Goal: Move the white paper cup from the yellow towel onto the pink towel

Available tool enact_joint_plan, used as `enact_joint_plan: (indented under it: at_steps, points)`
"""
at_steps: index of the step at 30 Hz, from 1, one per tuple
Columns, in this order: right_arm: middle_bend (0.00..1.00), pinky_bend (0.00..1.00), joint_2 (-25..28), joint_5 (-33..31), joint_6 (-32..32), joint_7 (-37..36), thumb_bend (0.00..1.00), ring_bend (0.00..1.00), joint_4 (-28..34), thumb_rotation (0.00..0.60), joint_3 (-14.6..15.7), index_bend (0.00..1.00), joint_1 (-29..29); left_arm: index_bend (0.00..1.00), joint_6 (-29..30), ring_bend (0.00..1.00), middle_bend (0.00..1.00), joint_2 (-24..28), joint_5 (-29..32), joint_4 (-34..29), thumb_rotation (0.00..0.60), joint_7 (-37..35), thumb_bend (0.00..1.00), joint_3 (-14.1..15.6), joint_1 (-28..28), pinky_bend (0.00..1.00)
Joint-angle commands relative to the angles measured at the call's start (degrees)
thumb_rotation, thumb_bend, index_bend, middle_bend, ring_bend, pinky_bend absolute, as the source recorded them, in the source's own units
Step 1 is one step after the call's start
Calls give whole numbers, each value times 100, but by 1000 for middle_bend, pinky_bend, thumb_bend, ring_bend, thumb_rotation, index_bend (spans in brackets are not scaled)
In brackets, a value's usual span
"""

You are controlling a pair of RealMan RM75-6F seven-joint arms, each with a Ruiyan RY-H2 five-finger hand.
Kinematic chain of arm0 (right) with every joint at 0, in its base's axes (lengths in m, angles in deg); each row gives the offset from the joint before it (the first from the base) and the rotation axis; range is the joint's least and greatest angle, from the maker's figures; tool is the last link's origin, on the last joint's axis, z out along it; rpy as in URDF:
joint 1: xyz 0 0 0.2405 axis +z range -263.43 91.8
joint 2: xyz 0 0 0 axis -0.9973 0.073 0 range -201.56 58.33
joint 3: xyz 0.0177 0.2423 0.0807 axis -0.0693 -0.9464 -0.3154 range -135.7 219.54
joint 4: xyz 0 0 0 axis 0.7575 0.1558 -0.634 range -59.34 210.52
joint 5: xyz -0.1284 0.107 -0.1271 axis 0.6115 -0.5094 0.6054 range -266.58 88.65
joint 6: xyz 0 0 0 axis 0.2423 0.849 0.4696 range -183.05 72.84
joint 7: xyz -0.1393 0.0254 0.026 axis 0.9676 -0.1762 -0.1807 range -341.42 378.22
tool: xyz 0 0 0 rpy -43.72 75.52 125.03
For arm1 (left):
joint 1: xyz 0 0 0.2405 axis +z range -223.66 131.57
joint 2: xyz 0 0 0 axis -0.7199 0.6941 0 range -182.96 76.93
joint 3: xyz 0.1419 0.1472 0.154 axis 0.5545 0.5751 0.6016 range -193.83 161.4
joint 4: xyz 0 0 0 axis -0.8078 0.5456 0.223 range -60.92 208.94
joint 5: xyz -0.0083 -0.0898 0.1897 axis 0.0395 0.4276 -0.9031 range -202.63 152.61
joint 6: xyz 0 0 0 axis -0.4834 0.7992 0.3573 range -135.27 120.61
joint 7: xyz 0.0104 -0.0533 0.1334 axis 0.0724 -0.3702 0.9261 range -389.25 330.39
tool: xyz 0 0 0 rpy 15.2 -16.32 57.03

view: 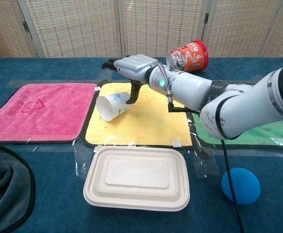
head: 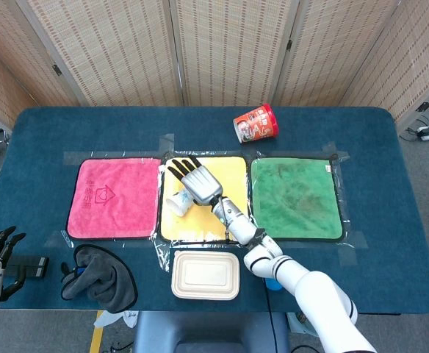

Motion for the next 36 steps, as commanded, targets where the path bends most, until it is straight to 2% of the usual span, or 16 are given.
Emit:
enact_joint_plan:
  at_steps: [1,7,12,21,28,31,36]
  points:
    - [59,9,-124,-49,-2,-76,235,82,-110,600,-113,0,168,209,23,138,142,19,-19,-14,600,6,580,6,15,0]
    - [61,9,-39,62,-285,-112,235,82,-20,600,-49,0,140,210,41,138,141,44,-42,-14,600,0,580,2,22,0]
    - [61,9,556,253,-858,-66,235,84,648,600,151,0,-300,210,-53,138,142,58,-90,0,600,-41,580,-62,-96,0]
    - [61,9,2500,184,-1667,790,236,89,3013,600,470,0,-1556,210,-486,144,143,116,-356,12,600,-374,580,-204,-591,1]
    - [65,9,4014,4,-2151,1331,235,89,4768,600,777,0,-2518,209,-1150,145,143,212,-668,188,600,-964,595,-310,-1278,0]
    - [66,9,4532,-19,-2406,1400,236,88,5318,600,900,0,-2893,208,-1420,145,143,200,-802,278,600,-1196,627,-347,-1589,0]
    - [71,9,5127,92,-2919,1371,235,87,5892,600,1085,0,-3460,207,-1858,145,143,148,-1012,386,600,-1474,699,-383,-2101,0]
